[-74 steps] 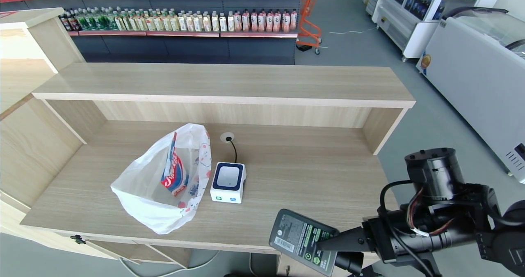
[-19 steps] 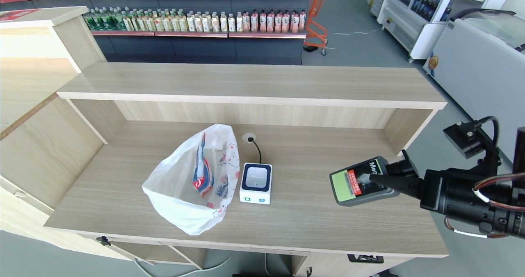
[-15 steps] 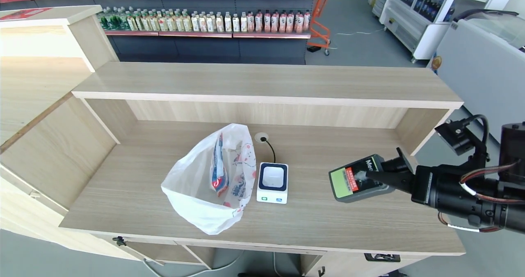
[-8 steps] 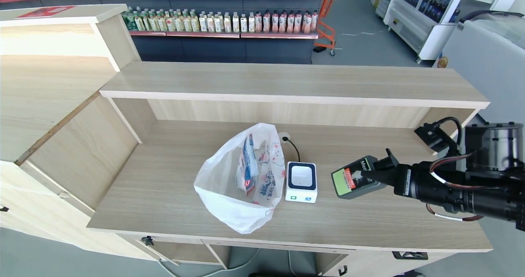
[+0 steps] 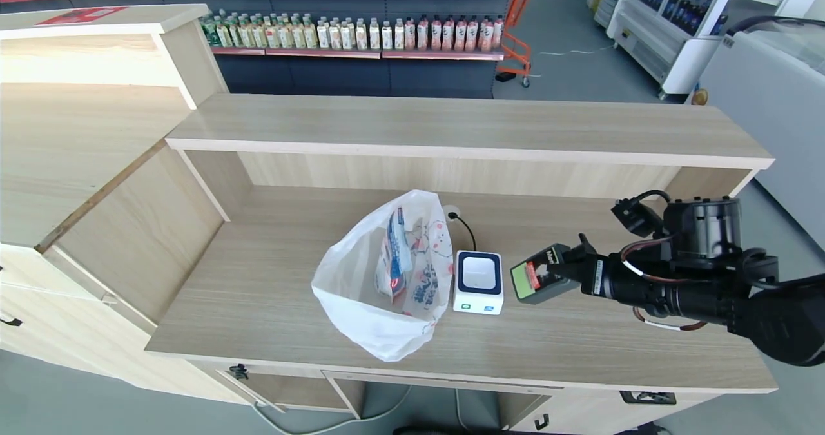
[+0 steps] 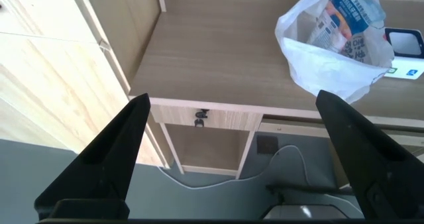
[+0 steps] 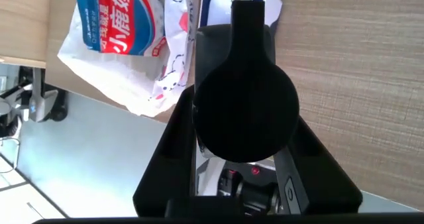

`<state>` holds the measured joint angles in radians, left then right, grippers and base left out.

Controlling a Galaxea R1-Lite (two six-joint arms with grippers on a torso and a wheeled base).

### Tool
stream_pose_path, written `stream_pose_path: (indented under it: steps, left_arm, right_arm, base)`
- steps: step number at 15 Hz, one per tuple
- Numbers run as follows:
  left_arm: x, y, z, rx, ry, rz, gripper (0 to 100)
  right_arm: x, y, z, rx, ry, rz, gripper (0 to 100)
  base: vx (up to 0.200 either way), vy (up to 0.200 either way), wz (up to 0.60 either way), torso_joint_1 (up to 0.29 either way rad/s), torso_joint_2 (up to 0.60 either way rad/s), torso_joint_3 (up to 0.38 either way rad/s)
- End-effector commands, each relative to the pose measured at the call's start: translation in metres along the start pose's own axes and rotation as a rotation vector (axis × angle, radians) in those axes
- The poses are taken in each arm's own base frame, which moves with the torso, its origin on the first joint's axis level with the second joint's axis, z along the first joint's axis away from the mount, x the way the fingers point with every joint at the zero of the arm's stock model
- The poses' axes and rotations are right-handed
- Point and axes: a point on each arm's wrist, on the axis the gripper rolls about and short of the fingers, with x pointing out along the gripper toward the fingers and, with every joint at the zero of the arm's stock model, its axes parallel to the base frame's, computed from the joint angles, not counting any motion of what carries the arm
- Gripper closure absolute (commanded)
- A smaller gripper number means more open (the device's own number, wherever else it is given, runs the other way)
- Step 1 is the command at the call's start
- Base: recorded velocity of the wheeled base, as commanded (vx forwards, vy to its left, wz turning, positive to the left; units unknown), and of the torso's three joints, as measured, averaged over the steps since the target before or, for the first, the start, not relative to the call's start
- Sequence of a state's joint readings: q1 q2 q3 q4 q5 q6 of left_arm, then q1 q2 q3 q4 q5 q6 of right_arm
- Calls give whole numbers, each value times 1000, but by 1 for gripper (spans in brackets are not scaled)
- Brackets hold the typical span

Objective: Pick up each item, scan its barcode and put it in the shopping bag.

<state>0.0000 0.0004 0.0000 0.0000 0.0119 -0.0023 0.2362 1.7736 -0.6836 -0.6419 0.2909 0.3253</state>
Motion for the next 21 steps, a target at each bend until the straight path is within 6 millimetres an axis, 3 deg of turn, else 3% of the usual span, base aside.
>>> stream_pose_path:
  steps: [1,8,13,21]
  left_arm:
    - [0,0,0,-1,0,2,0]
    - [0,0,0,1,0,2,0]
    - [0,0,0,1,0,2,0]
    - [0,0,0,2,0,2,0]
  right_arm:
    - [31,-13,-13,7,27,-7,100]
    - [73,-14,-10,-2,29,26,100]
    - [103,0,-12,-12,5,83,100]
    - [131,4,-15,-27,-12,79,100]
  base:
    - [0,0,0,0,0,0]
    - [0,0,0,0,0,0]
    - [0,0,0,0,0,0]
    - [0,0,0,0,0,0]
